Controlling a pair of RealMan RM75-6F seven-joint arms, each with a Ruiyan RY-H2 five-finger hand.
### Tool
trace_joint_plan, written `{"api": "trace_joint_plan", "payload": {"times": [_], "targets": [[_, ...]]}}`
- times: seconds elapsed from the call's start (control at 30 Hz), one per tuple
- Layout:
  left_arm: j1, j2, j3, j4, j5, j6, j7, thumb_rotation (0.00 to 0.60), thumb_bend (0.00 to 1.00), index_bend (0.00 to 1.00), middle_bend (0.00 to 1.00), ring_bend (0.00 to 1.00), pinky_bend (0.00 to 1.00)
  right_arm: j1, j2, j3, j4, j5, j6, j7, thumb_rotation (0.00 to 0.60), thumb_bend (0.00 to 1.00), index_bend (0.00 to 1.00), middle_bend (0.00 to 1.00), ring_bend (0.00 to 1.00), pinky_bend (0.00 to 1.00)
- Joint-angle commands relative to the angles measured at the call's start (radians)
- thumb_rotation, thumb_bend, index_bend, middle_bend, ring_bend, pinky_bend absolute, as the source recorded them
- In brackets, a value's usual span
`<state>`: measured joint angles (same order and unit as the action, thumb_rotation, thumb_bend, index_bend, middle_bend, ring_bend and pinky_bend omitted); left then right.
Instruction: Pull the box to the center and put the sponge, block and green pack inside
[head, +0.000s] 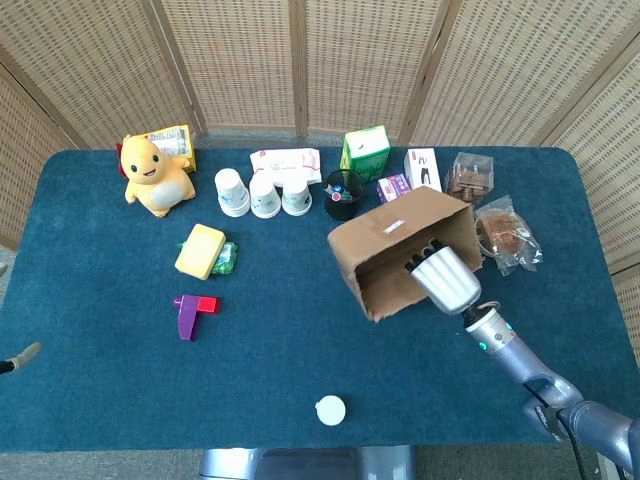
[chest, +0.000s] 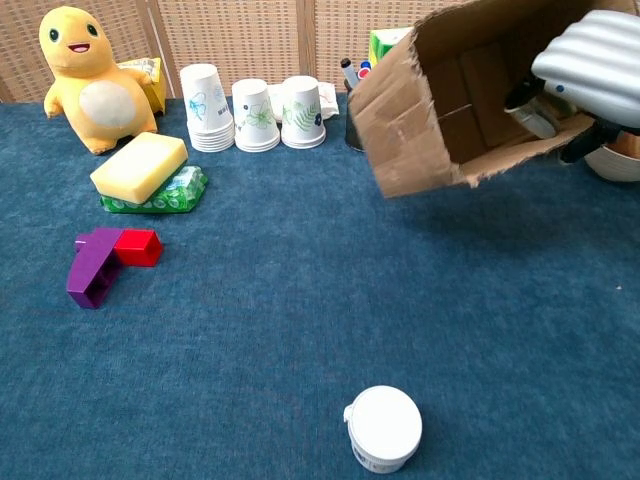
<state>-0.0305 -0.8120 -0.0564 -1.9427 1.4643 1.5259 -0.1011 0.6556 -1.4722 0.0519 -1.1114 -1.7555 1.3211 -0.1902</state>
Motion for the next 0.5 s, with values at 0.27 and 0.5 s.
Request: {"api": "trace_joint_plan", "payload": {"times": [0.27, 0.5], "targets": [[-0.004, -0.001, 0.002, -0.005, 0.000, -0.008, 0.010, 0.600, 0.10, 0.00, 0.00, 0.00, 0.00, 0.107, 0.116, 0.004, -0.376, -0.056, -0.174, -0.306, 0.600, 0.41, 0.80, 0.74, 0.70, 0.55], [-0.005, 0.007, 0.005, 0.001, 0.003, -0.015, -0.013, 0.600, 0.10, 0.00, 0.00, 0.00, 0.00, 0.171, 0.097, 0.055, -0.475, 0.032, -0.347, -0.473, 0.600, 0.41, 0.80, 0.74, 0.70, 0.55]]}}
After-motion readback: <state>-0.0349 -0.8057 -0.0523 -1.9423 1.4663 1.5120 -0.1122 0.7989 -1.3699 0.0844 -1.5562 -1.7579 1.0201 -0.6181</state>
